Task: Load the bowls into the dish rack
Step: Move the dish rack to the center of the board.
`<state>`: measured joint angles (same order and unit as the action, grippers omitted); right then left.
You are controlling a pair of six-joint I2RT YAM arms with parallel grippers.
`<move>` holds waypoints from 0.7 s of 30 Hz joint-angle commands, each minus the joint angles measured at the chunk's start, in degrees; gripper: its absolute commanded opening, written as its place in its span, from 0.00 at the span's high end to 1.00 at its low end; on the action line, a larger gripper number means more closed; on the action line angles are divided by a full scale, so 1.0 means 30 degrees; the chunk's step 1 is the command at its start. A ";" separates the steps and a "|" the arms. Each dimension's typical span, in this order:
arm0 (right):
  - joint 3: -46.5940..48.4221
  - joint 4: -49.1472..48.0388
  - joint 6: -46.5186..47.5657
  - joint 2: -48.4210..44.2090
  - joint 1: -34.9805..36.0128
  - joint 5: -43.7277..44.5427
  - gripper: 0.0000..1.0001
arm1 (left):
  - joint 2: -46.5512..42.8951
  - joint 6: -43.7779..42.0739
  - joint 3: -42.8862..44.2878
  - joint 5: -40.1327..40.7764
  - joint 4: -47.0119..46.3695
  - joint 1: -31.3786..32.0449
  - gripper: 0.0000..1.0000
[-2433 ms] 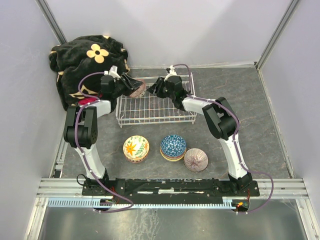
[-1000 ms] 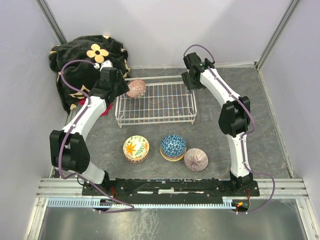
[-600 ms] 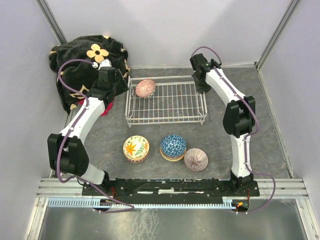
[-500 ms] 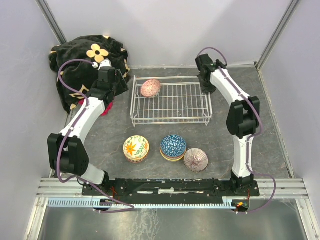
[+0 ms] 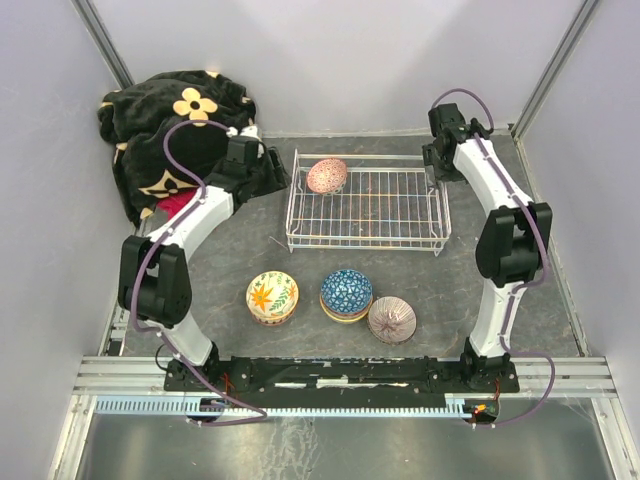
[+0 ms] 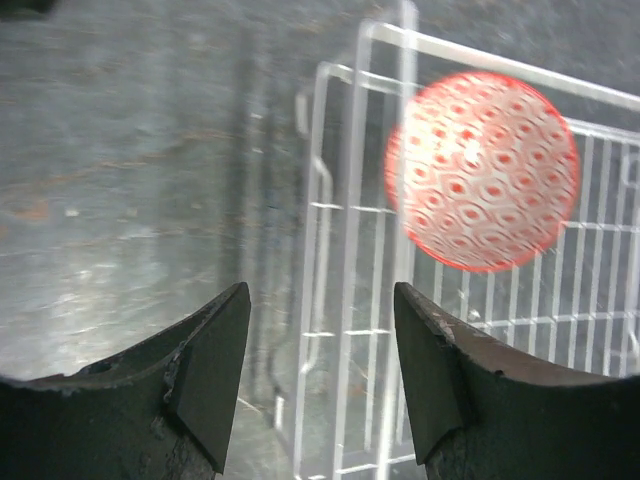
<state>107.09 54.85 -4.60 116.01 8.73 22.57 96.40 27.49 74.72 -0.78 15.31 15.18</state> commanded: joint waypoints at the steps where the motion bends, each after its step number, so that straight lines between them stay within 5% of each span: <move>1: -0.0442 -0.1175 -0.0524 -0.2679 0.0148 -0.0365 0.23 | -0.0404 -0.1134 0.1230 -0.1286 -0.1706 0.1145 0.34; 9: -0.2008 -0.3487 -0.1551 -0.5771 0.0815 -0.2701 0.19 | 0.0203 -0.1195 0.1343 -0.0985 -0.1674 0.1588 0.46; 14: -0.1973 -0.3980 -0.1713 -0.5734 0.1239 -0.4136 0.19 | 0.1174 -0.1265 0.2203 -0.0516 -0.0562 0.1696 0.73; 21: -0.1005 -0.3954 -0.1575 -0.4324 0.2084 -0.4949 0.18 | 0.2461 -0.1620 0.3471 -0.0469 0.0855 0.2093 0.77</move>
<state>101.47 44.91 -8.97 100.92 13.65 10.52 102.06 25.32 81.84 -1.98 15.05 20.36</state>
